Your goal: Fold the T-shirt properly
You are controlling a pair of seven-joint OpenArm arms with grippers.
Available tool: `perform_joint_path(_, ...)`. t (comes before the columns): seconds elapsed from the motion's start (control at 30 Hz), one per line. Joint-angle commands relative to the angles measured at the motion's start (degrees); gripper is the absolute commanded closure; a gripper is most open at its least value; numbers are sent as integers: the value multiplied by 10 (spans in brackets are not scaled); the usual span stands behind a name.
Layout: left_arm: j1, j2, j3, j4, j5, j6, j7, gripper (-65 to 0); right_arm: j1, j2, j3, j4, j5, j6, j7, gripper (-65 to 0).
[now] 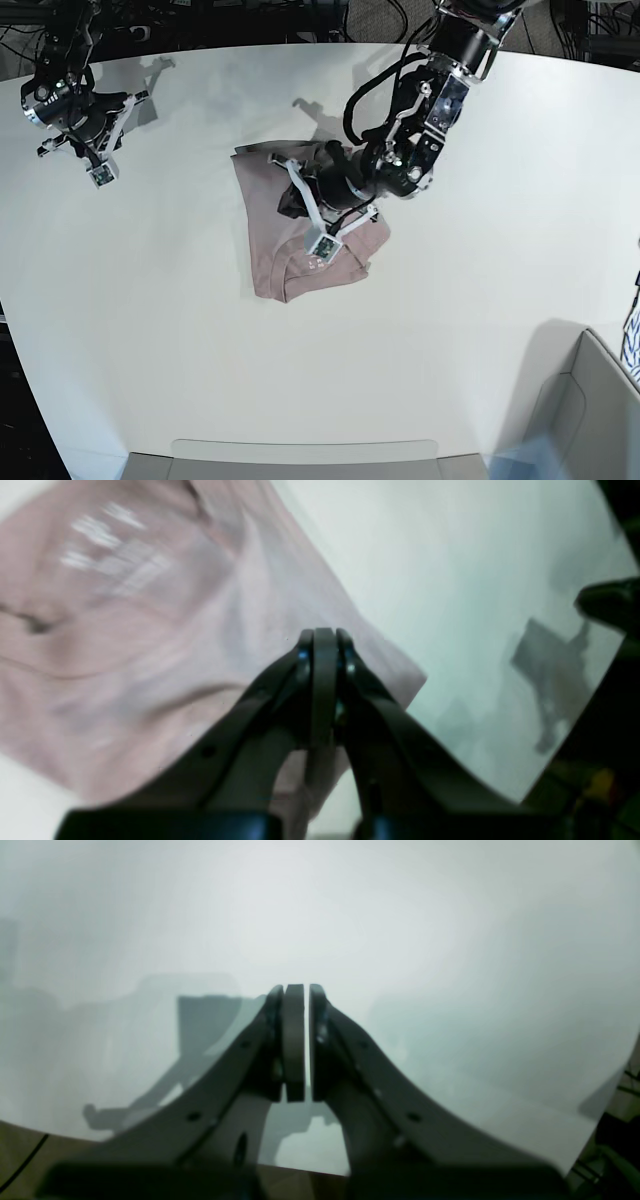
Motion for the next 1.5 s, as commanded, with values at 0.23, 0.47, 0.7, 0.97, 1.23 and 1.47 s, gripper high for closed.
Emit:
perform_joint_path(0.23, -33, -47, -10, -109, -3, -1, -56, 0, -5, 10, 4, 12, 2, -1, 8, -13)
perform_joint_path(0.47, -33, -136, -85, -110, -3, -5, -56, 0, -3, 6, -1, 12, 2, -1, 8, -13)
perform_joint_path(0.7, -34, -166, -162, -156, -3, -6, -62, 0, 0, 5, -28, 11, 2, -1, 8, -13)
perform_joint_path(0.97, -47, -187, -192, -134, -4, -7, -74, 0, 0, 7, -29, 16, 18, -1, 8, -13)
perform_joint_path(1.23, 16, -199, -276, 60, -7, -2, -73, 0, -4, 7, -29, 90, 50, -1, 8, -13)
perform_joint_path(1.47, 216, -183, -425, 240, -7, -2, -75, 0, -78, 13, -25, 98, 106, 0, 7, -13)
